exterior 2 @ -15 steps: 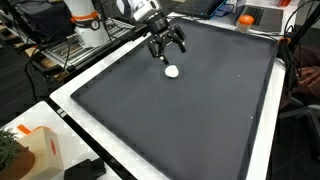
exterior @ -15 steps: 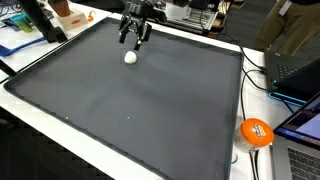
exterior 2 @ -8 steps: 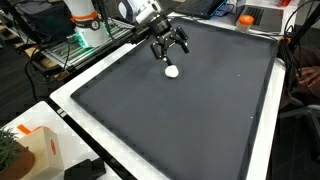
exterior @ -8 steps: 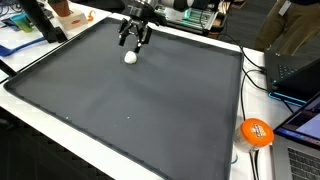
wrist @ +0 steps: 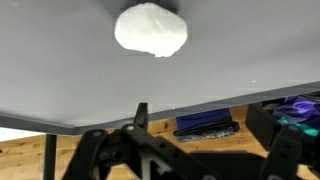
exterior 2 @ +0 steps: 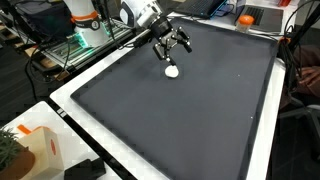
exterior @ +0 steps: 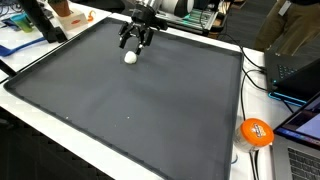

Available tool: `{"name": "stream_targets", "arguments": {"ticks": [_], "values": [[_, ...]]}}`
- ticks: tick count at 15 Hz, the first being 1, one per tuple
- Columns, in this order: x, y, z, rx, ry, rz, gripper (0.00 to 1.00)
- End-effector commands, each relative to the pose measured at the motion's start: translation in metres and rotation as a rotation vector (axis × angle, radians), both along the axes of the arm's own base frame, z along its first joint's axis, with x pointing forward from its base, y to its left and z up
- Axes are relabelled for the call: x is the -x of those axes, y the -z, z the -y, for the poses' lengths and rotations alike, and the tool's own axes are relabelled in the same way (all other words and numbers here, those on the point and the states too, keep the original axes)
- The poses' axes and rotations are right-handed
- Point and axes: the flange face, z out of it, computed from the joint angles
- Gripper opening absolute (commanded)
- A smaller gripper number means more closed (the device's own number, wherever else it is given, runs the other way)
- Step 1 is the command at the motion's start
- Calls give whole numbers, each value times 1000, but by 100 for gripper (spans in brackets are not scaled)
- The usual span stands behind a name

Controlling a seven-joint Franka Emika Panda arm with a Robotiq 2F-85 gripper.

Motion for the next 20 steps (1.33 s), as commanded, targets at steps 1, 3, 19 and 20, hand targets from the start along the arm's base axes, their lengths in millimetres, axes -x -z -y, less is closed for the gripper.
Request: {"name": "stream_targets", "arguments": {"ticks": [1,3,19,20], "values": [[1,3,-4,-39,-22,4,100],[3,-2,-9,-56,-42,13,100],[-1,2,11,-13,-5,-34,100],[-1,3,13,-11,1,-37,100]]}}
